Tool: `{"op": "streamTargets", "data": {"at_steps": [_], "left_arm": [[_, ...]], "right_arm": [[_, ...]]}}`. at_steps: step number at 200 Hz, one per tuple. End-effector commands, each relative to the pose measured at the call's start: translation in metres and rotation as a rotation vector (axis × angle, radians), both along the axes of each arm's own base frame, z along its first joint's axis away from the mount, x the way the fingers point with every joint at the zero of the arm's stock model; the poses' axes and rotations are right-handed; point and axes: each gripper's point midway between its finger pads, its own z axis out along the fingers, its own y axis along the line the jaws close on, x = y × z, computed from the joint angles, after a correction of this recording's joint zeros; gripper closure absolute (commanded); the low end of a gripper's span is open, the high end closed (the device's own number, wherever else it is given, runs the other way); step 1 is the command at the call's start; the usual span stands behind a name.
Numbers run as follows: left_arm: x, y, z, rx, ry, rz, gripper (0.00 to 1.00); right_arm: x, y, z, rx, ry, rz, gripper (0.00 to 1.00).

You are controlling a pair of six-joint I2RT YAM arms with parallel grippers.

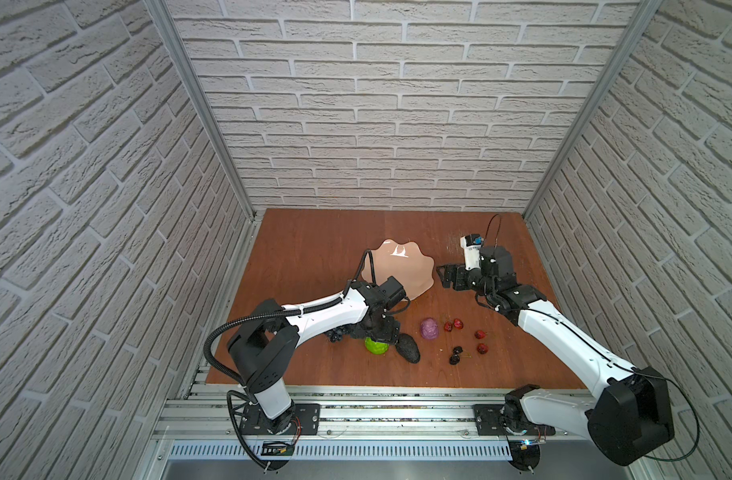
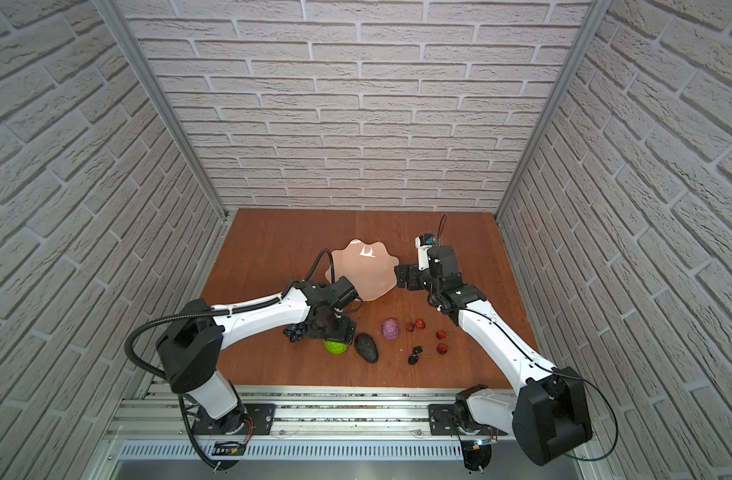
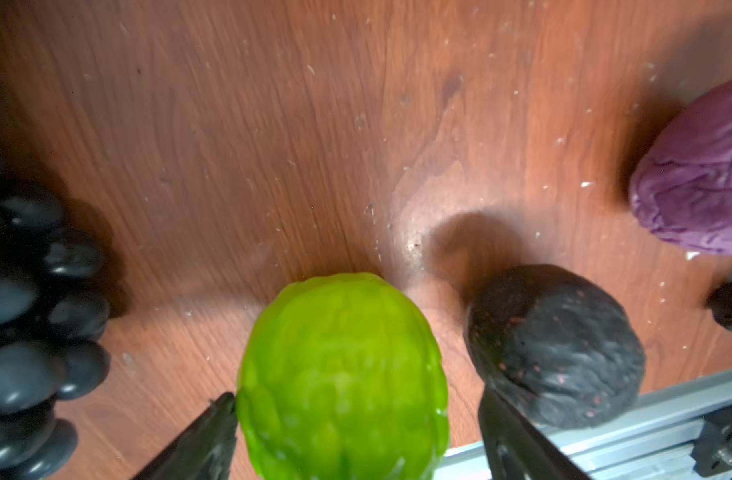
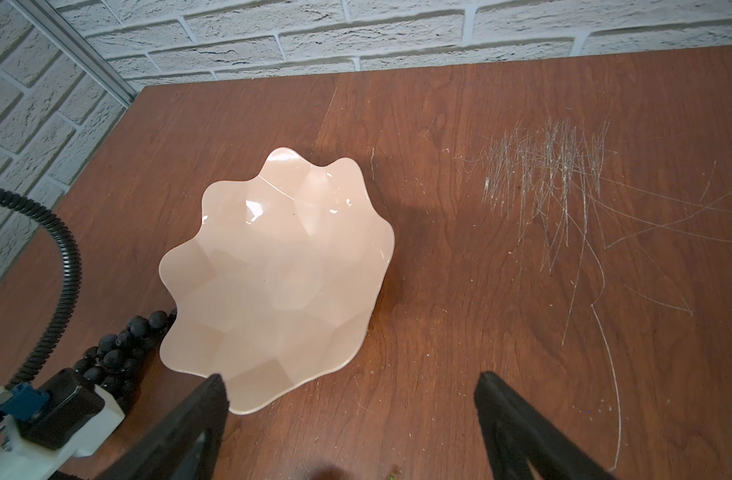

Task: Place and organize the fake fruits in the fruit bowl
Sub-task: 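Lower the left gripper onto the lime-green fruit and close on it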

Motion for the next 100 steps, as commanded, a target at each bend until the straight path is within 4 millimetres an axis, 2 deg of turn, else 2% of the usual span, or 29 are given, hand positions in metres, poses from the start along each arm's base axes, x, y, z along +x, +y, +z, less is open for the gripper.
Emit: {"op": "streamTargets", "data": {"at_steps": [1, 71, 100], "left_arm": [[-0.004, -0.001, -0.010, 0.002, 0.016, 0.015, 0.12], [-0.005, 0.001, -0.026, 0.002, 0.013, 0.024, 0.12], [-0.002, 0.002, -0.026, 0.007, -0.004, 0.023, 0.19]], "right_arm": [[0.001, 0.005, 0.010, 0.030, -0.043, 0.011, 0.07], [0.000, 0.006, 0.007, 0.038, -0.034, 0.010, 0.07], [0.000, 0.007, 0.005, 0.040, -0.031, 0.010, 0.08]]}}
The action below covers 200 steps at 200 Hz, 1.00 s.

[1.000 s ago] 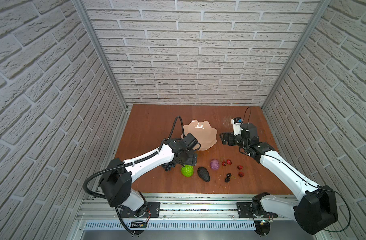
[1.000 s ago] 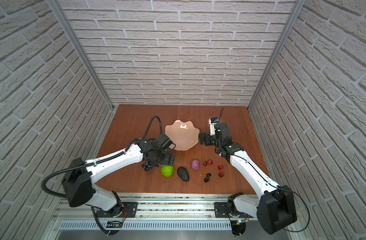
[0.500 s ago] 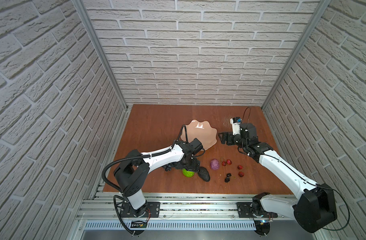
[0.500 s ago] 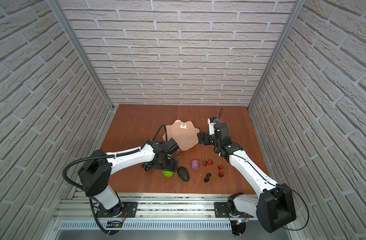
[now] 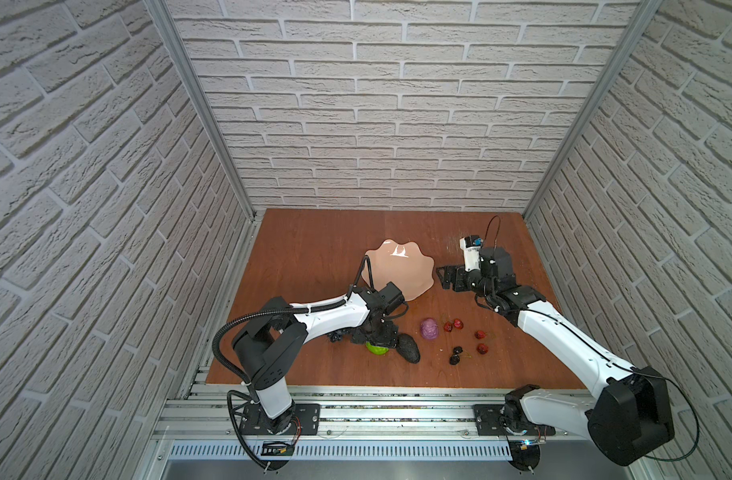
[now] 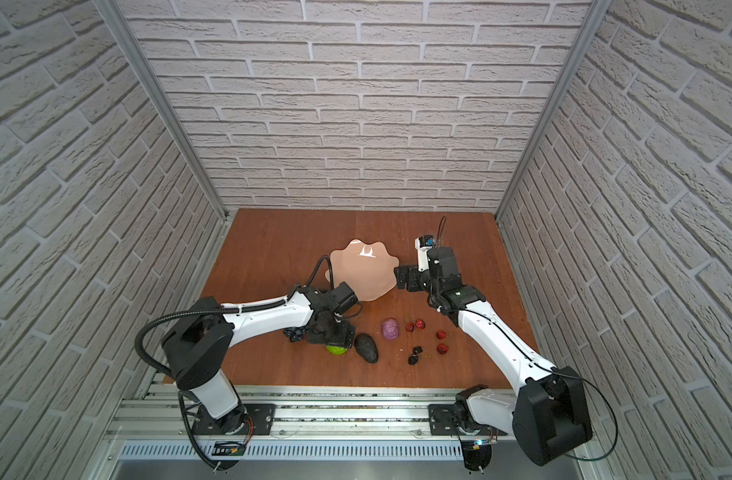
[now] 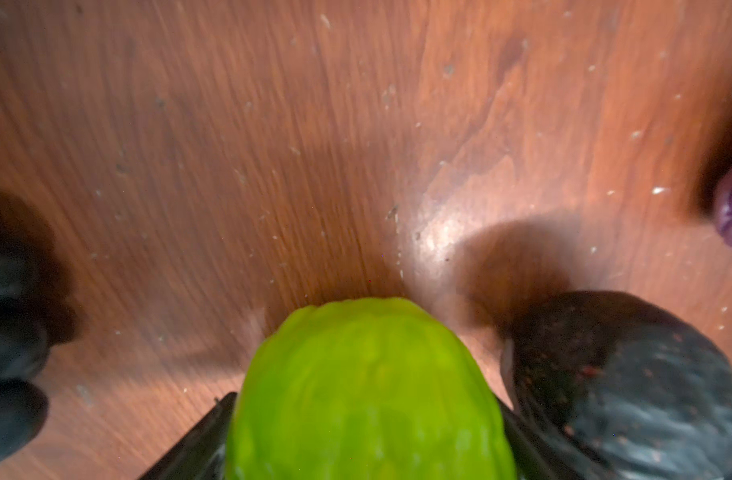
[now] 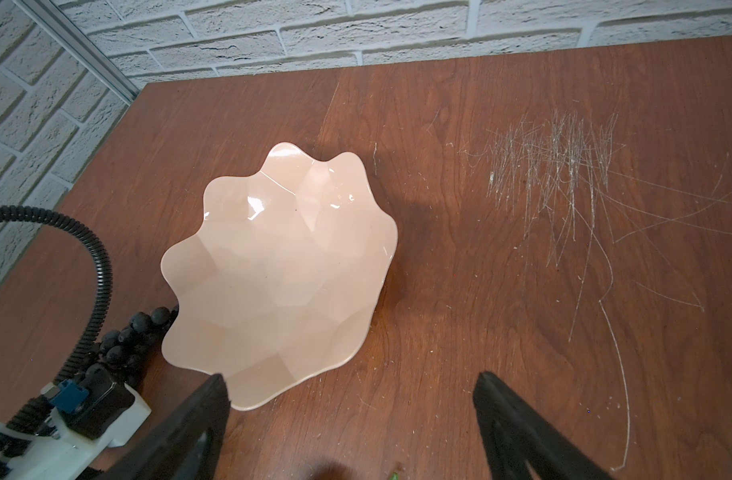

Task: Place and organize the fake fruits in the fruit bowl
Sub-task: 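Lower the left gripper onto the lime-green fruit and close on it, then release the green fruit into the bowl while the right gripper reaches out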

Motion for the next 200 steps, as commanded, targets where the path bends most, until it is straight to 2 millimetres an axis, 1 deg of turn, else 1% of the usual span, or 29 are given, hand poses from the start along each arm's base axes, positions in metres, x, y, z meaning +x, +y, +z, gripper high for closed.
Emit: {"op": "streamTargets", "data": {"at_steps": [1, 30, 47, 71, 85, 101, 117, 137, 151, 164, 181, 200], "left_arm": [[0.001, -0.001, -0.003, 0.002, -0.017, 0.003, 0.19], [0.005, 0.000, 0.003, -0.005, -0.043, 0.012, 0.29], [0.004, 0.002, 0.004, 0.001, -0.038, 0.007, 0.34], [0.000, 0.003, 0.010, 0.003, -0.029, 0.000, 0.45], [-0.001, 0.005, 0.017, -0.012, -0.039, 0.003, 0.46], [-0.002, 0.008, 0.034, -0.038, -0.066, 0.021, 0.47], [0.003, 0.010, 0.060, -0.064, -0.105, 0.037, 0.47], [0.012, 0.009, 0.095, -0.116, -0.148, 0.029, 0.47], [0.024, 0.007, 0.114, -0.146, -0.169, 0.010, 0.46], [0.043, 0.003, 0.127, -0.172, -0.195, -0.012, 0.46], [0.076, 0.000, 0.141, -0.187, -0.232, -0.036, 0.46], [0.114, -0.011, 0.144, -0.193, -0.278, -0.070, 0.47]], "right_arm": [[0.001, 0.006, 0.008, 0.031, -0.037, 0.007, 0.08], [0.001, 0.006, 0.008, 0.029, -0.035, 0.010, 0.08], [0.001, 0.006, 0.008, 0.027, -0.036, 0.010, 0.08], [0.001, 0.006, 0.007, 0.027, -0.038, 0.009, 0.08], [0.001, 0.006, 0.008, 0.027, -0.038, 0.012, 0.08], [0.002, 0.007, 0.011, 0.025, -0.042, 0.019, 0.09], [0.003, 0.009, 0.014, 0.030, -0.044, 0.026, 0.09], [0.001, 0.014, 0.013, 0.036, -0.028, 0.055, 0.10], [0.000, 0.014, 0.009, 0.019, -0.008, 0.063, 0.10], [-0.001, 0.014, 0.008, 0.011, 0.003, 0.065, 0.10], [-0.003, 0.016, 0.011, 0.012, 0.004, 0.073, 0.11], [-0.009, 0.019, 0.016, 0.012, 0.010, 0.090, 0.11]]}}
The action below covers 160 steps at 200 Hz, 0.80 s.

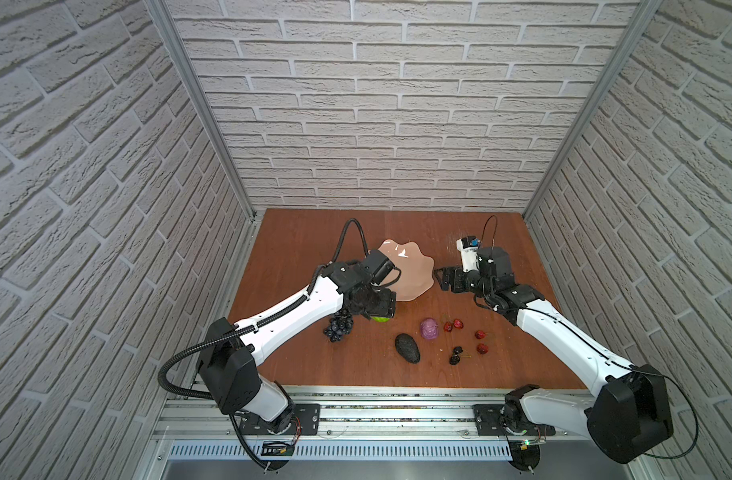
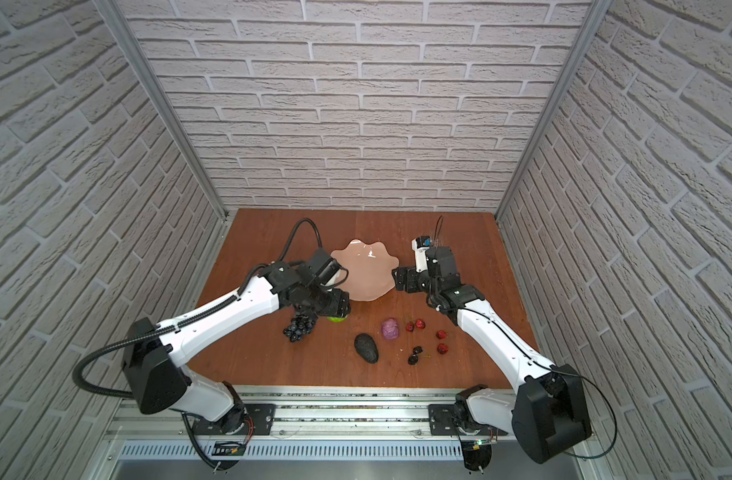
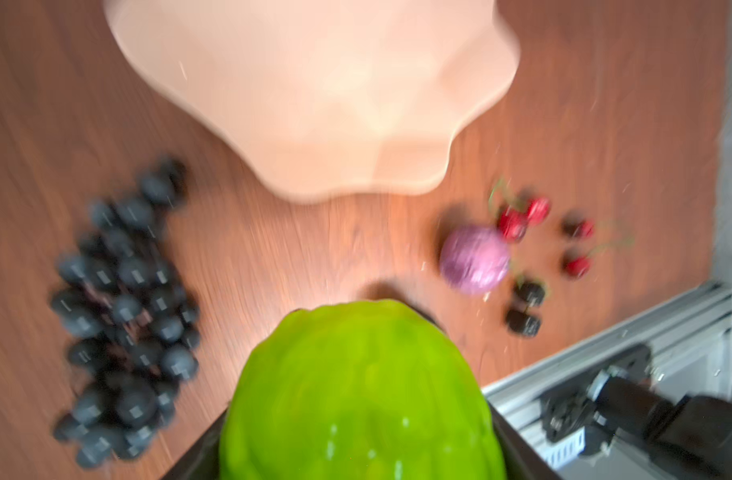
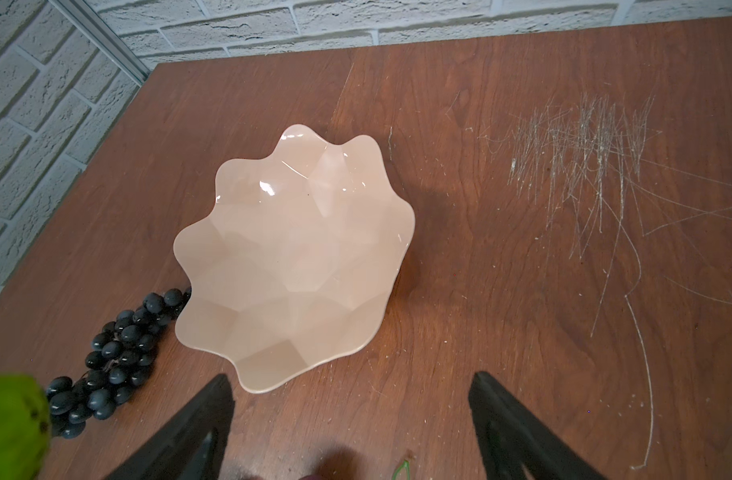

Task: Place and organize the fake fruits in the fruit bowl
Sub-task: 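Release the green fruit into the bowl while the right gripper reaches out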

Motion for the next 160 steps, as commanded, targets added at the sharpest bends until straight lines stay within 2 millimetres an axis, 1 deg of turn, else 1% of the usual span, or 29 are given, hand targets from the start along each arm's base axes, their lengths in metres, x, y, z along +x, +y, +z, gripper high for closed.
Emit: {"op": "streamTargets", "data": {"at_steps": [1, 19, 35, 53, 66, 78, 110, 139, 160], "left_arm": [[0.036, -0.005, -0.007, 0.043, -0.035, -0.085, 0.47], [0.071, -0.020, -0.011, 0.033, -0.061, -0.104, 0.47], [0.095, -0.036, -0.020, 0.030, -0.067, -0.129, 0.48], [0.117, -0.049, -0.034, 0.063, -0.067, -0.152, 0.47], [0.130, -0.051, -0.047, 0.103, -0.060, -0.157, 0.49], [0.141, -0.054, -0.055, 0.124, -0.067, -0.165, 0.49], [0.158, -0.056, -0.074, 0.172, -0.059, -0.174, 0.48], [0.164, -0.053, -0.090, 0.201, -0.046, -0.188, 0.48], [0.167, -0.050, -0.098, 0.206, -0.036, -0.182, 0.48]], "right_arm": [[-0.002, 0.010, 0.021, 0.013, -0.033, 0.042, 0.11], [-0.014, 0.015, 0.026, 0.013, -0.019, 0.080, 0.12], [-0.028, 0.016, 0.026, -0.016, 0.001, 0.097, 0.12], [-0.042, 0.015, 0.026, -0.017, 0.017, 0.108, 0.12], [-0.053, 0.018, 0.023, -0.015, 0.032, 0.122, 0.13], [-0.060, 0.020, 0.021, -0.030, 0.047, 0.140, 0.14], [-0.072, 0.023, 0.012, -0.074, 0.082, 0.167, 0.14], [-0.079, 0.033, 0.006, -0.083, 0.107, 0.203, 0.14], [-0.083, 0.039, -0.001, -0.089, 0.123, 0.224, 0.14]]}}
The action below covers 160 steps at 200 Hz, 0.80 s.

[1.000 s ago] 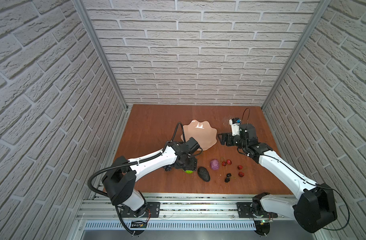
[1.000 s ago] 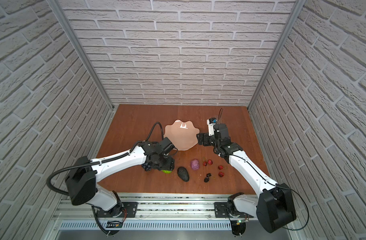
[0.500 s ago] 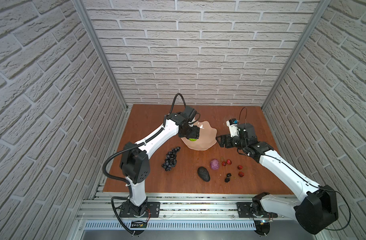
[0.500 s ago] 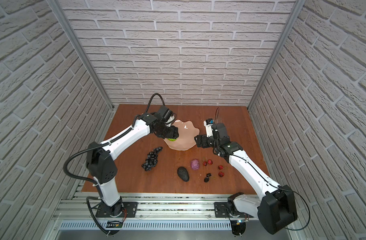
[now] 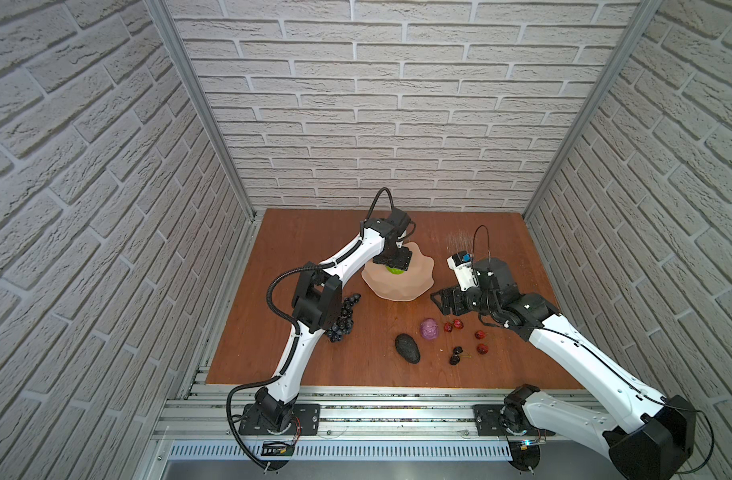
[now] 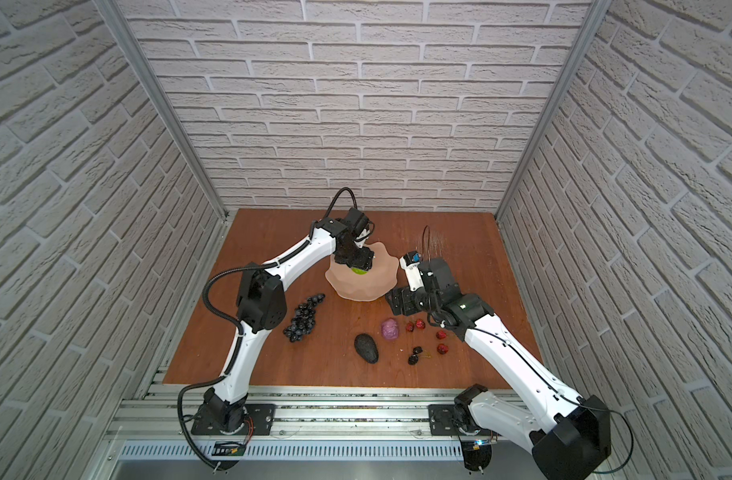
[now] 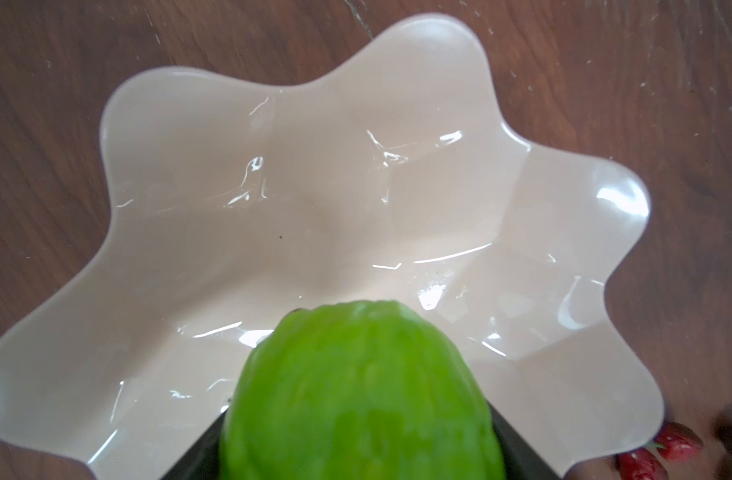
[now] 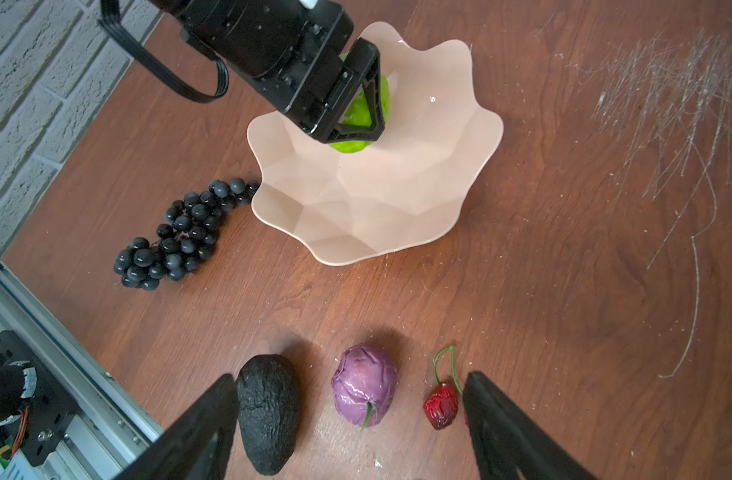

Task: Place and organize the fake fruits in the fruit bowl
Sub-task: 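Release the green fruit into the bowl while the right gripper reaches out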

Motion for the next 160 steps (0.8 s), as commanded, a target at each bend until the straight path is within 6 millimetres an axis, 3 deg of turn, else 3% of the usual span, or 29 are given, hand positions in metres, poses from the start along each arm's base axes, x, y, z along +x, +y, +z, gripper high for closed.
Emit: {"op": "streamTargets", "data": {"at_steps": [1, 101, 160], "left_arm": [[0.005, 0.010, -0.008, 0.037, 0.007, -0.009, 0.48], [0.015, 0.018, -0.027, 0.071, 0.004, -0.028, 0.43], [0.016, 0.017, -0.034, 0.068, 0.010, -0.027, 0.30]], "right_arm": [[-0.005, 0.006, -0.008, -0.023, 0.013, 0.029, 0.14], [-0.014, 0.030, -0.027, -0.116, 0.035, 0.109, 0.15], [-0.015, 0.046, -0.031, -0.122, 0.044, 0.148, 0.15]]}}
